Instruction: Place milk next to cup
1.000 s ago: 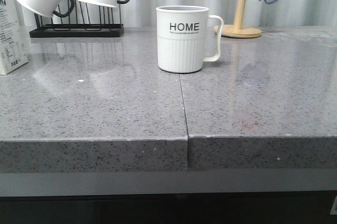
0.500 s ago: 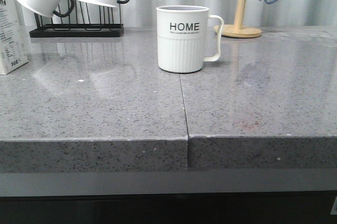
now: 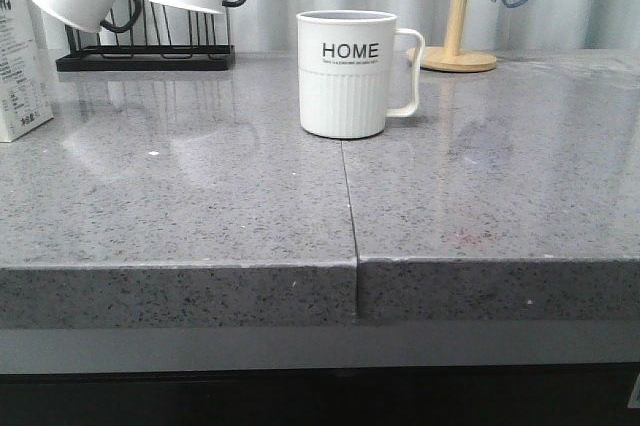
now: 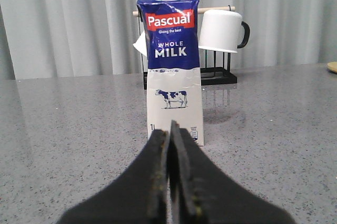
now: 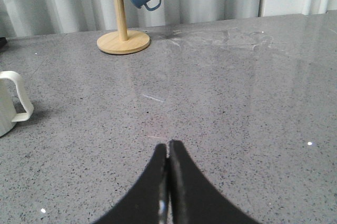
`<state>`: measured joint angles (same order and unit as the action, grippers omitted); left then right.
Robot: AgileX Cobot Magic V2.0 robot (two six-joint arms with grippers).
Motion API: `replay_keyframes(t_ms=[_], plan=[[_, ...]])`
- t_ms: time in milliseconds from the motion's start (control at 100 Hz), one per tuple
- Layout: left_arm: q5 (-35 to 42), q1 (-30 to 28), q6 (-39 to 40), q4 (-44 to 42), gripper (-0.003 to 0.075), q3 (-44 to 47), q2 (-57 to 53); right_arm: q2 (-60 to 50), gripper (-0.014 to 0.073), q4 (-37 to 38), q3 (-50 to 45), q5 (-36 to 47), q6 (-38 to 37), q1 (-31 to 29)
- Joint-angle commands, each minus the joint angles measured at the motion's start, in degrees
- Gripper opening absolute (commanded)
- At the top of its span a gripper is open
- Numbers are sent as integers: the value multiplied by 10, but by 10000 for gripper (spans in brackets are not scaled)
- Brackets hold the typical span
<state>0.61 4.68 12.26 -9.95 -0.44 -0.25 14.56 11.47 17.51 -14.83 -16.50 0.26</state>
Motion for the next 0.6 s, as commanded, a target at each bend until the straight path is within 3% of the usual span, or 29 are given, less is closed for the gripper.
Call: replay_keyframes(t_ms=[0,330,590], plan=[[44,-1,5,4,-21,30,-19,5,-68,0,15,42,-1,-3],[56,-1,5,4,-21,28,-19,5,-68,0,15,42,-1,-3],[-36,-1,5,28,-21,-45,26,5,-68,0,15,42,-1,-3]])
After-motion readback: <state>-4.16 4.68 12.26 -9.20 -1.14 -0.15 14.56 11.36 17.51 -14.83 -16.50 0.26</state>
